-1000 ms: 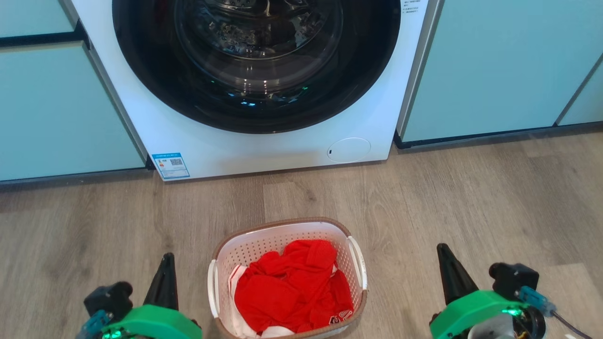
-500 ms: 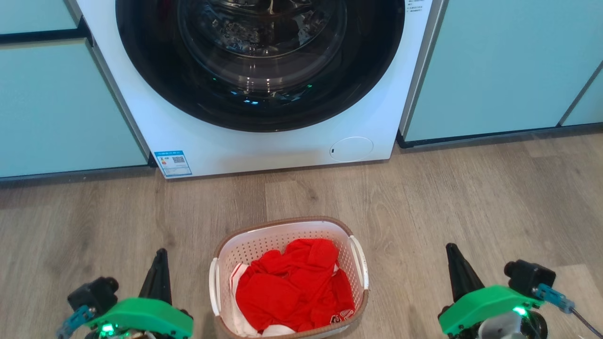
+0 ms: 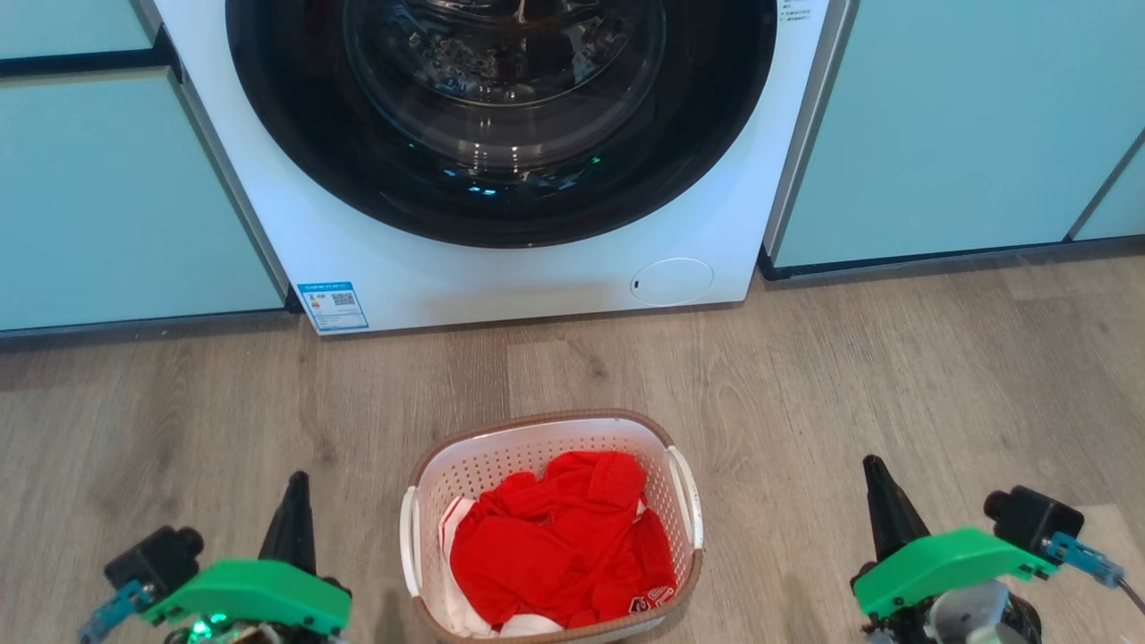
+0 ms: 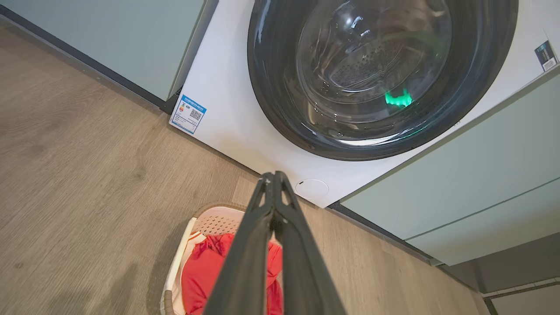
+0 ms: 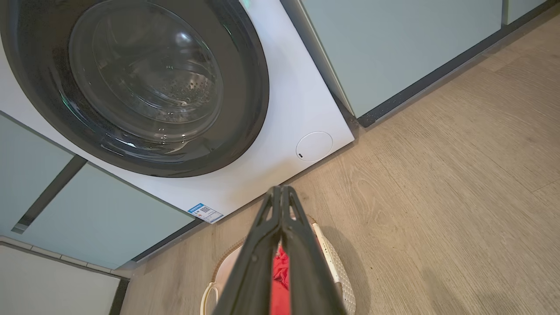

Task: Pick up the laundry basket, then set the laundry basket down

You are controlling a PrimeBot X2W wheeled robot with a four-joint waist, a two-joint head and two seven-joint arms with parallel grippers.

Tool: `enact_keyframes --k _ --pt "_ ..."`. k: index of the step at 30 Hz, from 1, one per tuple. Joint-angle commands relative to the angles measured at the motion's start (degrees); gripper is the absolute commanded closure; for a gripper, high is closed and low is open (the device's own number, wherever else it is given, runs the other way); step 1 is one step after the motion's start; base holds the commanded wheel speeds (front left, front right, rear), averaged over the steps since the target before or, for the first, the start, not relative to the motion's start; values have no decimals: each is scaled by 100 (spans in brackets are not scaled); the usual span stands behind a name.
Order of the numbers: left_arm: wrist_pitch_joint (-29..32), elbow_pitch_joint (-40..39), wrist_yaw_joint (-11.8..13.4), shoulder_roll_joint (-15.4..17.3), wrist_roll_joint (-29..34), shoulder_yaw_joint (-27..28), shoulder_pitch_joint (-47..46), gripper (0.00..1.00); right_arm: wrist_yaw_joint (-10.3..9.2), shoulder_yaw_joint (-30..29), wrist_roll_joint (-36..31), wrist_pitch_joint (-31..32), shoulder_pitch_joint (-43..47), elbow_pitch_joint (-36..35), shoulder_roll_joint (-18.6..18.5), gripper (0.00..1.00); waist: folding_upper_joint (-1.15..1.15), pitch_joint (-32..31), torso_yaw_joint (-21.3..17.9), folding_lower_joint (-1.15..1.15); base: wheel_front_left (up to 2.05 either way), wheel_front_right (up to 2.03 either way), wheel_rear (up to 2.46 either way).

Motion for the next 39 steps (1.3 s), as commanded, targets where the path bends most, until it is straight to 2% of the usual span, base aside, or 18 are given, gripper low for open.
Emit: enact_keyframes --k 1,39 --pt "36 -172 -56 4 -143 138 -362 100 13 -27 155 33 -309 -185 -75 100 0 3 5 0 0 0 0" --pt "660 -141 -224 5 -2267 532 -656 100 25 -507 2314 607 -496 -180 -95 100 0 66 128 0 0 0 0"
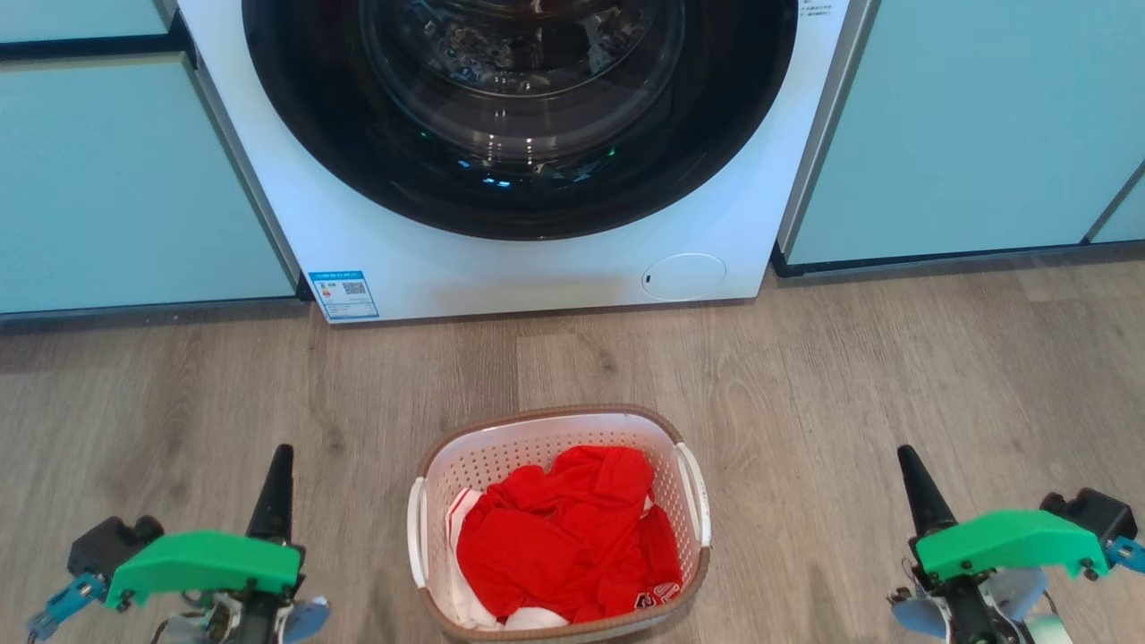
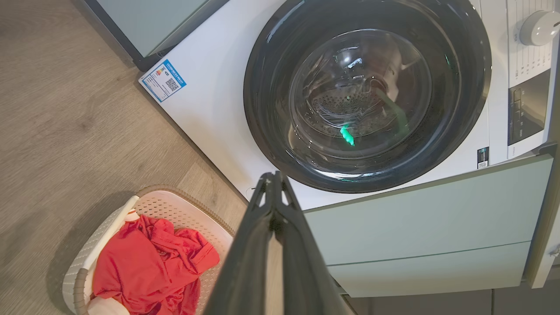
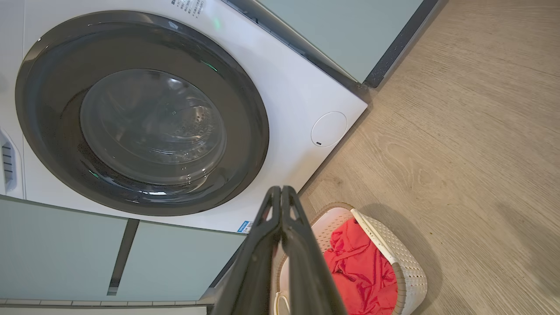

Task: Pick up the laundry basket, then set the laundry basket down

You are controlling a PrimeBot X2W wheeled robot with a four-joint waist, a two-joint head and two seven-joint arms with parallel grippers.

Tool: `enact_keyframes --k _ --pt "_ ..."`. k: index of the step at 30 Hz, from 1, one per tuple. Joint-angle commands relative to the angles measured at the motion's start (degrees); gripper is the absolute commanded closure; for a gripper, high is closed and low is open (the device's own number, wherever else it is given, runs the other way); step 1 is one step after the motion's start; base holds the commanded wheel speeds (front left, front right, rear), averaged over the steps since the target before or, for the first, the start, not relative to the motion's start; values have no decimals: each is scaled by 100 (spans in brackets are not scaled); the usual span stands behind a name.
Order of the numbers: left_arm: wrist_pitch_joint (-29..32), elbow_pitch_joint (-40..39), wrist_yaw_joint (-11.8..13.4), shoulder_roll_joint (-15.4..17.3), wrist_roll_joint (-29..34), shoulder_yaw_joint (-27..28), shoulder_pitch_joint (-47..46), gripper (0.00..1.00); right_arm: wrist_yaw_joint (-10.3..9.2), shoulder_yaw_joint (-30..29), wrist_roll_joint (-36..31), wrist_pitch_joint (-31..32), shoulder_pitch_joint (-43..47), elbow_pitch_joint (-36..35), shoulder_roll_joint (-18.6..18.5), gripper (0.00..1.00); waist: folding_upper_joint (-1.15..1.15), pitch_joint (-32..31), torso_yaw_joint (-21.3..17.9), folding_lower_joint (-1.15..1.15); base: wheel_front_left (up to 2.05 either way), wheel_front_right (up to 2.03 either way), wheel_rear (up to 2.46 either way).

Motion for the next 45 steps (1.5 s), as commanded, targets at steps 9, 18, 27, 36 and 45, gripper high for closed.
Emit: enact_keyframes --k 9,18,27,36,45 --pt "188 -167 -90 11 -628 294 -400 100 28 -95 638 177 -397 -181 -67 100 0 17 33 0 0 0 0" --pt "340 -159 -130 11 -1143 390 -471 100 31 -223 1152 326 -443 -179 -64 100 0 32 63 0 0 0 0" --pt "492 -152 -171 11 -1661 486 -542 100 34 -354 1666 477 -490 -177 -59 100 0 48 93 0 0 0 0" --pt "643 -144 -212 11 -2178 582 -614 100 37 -486 2179 629 -537 -175 -52 100 0 63 123 0 0 0 0" --pt "795 -136 -253 11 -2695 677 -685 100 40 -621 2690 783 -584 -172 -45 100 0 79 153 0 0 0 0"
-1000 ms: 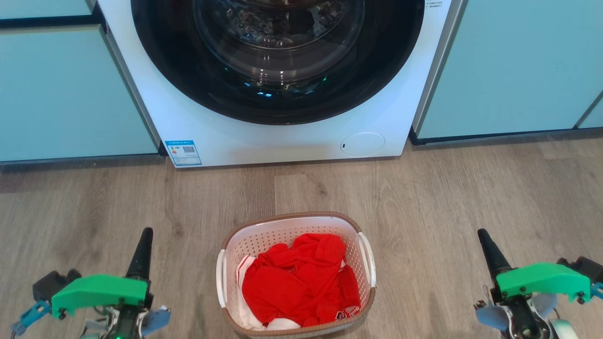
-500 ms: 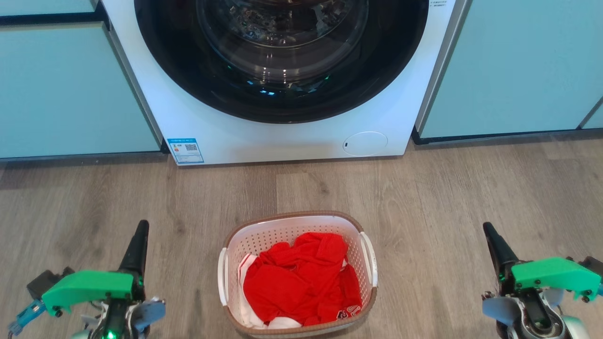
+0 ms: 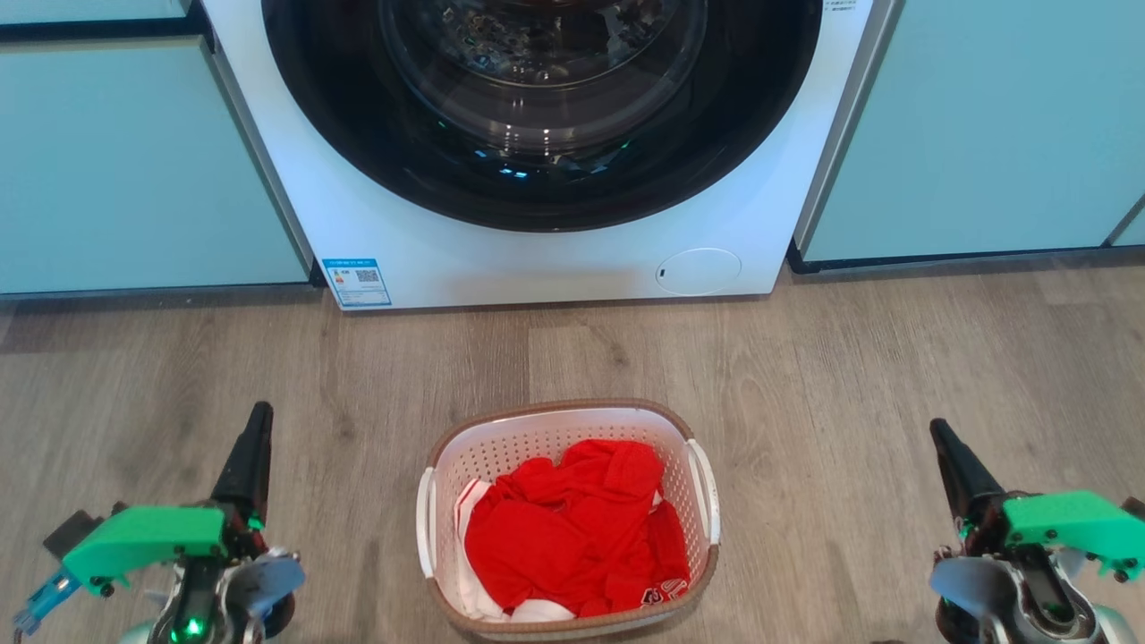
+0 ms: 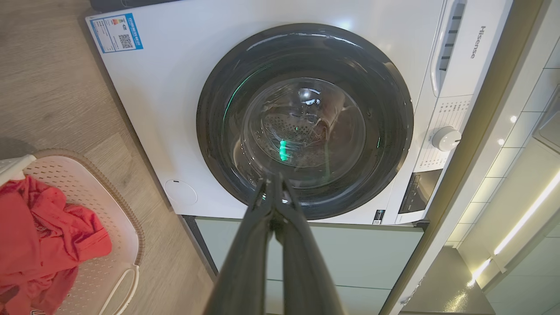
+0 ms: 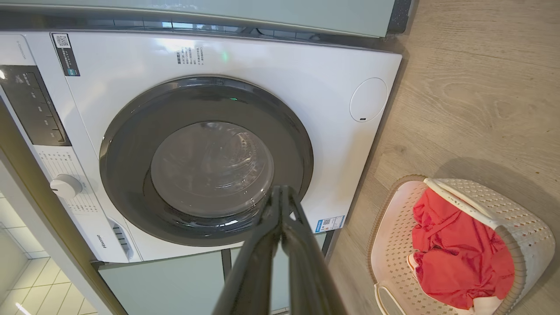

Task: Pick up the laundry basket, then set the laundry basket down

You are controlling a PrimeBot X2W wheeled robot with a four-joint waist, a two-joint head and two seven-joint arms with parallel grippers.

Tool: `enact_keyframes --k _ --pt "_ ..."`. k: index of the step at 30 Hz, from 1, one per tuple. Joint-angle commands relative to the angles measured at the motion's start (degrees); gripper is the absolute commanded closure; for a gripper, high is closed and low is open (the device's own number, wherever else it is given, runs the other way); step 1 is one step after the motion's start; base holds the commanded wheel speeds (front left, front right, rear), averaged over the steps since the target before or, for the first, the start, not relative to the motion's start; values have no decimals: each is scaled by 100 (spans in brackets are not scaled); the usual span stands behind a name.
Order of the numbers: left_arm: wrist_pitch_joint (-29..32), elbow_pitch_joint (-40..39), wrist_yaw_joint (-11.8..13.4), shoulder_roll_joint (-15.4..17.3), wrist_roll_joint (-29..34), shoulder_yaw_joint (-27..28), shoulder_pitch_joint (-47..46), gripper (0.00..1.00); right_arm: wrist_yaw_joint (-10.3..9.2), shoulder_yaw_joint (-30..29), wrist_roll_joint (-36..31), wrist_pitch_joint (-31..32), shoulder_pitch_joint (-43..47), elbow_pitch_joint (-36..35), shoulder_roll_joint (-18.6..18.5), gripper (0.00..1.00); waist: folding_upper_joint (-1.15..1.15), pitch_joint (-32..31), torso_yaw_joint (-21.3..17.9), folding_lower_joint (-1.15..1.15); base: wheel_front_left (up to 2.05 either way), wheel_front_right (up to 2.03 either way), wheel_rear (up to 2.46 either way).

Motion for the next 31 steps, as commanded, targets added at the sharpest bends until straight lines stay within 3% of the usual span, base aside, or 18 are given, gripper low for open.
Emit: enact_keyframes --k 1,31 --pt "72 -167 -81 22 -193 220 -330 100 40 32 210 68 -359 -180 -47 100 0 4 7 0 0 0 0" --pt "91 -167 -86 22 -258 231 -338 100 41 -43 226 134 -369 -176 -5 100 0 5 11 0 0 0 0"
